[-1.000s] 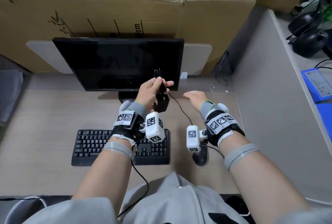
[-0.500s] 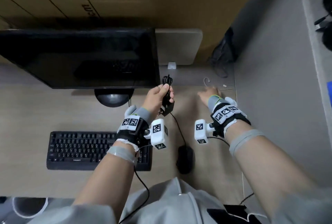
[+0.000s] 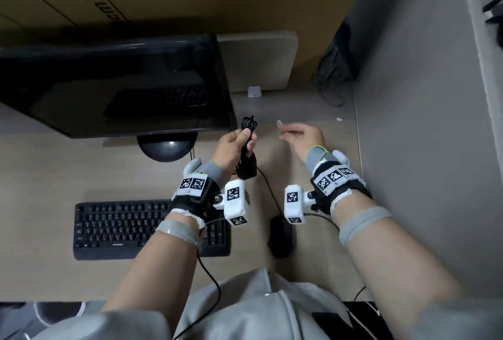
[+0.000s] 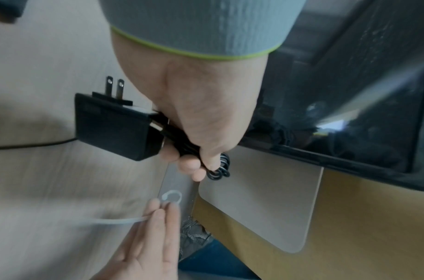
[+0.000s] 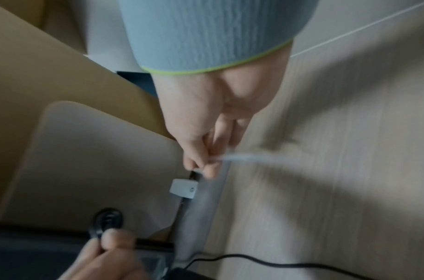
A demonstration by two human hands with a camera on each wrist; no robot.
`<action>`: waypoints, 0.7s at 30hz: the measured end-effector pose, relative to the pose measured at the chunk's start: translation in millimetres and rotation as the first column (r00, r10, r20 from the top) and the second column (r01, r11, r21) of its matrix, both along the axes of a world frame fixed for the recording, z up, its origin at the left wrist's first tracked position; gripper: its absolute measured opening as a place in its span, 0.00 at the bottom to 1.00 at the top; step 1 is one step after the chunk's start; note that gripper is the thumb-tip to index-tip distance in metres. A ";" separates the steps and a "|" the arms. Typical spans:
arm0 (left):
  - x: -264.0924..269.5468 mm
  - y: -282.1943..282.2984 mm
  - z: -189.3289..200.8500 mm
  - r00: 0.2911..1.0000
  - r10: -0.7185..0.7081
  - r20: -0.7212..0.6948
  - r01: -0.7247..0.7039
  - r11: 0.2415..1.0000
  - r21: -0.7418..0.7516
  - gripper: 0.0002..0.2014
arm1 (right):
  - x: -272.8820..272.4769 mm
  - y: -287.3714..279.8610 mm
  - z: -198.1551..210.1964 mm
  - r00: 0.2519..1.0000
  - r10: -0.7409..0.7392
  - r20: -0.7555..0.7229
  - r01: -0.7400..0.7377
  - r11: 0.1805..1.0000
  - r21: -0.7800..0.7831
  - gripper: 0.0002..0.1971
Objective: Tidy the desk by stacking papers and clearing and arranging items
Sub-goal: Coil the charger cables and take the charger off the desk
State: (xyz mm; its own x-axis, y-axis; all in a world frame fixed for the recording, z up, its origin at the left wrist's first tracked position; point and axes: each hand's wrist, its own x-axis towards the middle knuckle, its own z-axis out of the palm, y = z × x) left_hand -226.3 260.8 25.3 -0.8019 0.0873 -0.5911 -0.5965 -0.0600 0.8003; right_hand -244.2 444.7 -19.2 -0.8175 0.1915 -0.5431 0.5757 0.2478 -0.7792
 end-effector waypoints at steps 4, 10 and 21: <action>15.1 -12.2 11.7 1.000 0.001 0.011 -0.002 1.000 0.009 0.14 | 13.1 -30.7 55.7 0.986 0.019 -0.165 -0.067 0.954 -0.292 0.12; 43.9 -42.1 44.6 0.991 0.057 -0.123 -0.046 0.995 0.090 0.21 | 34.3 -83.4 112.3 0.986 0.090 -0.138 -0.136 0.918 -0.372 0.06; 97.0 -133.5 84.7 0.885 -0.311 -0.347 0.188 0.920 -0.345 0.16 | 91.1 -167.1 170.5 0.927 0.349 -0.135 -0.369 0.911 -0.185 0.08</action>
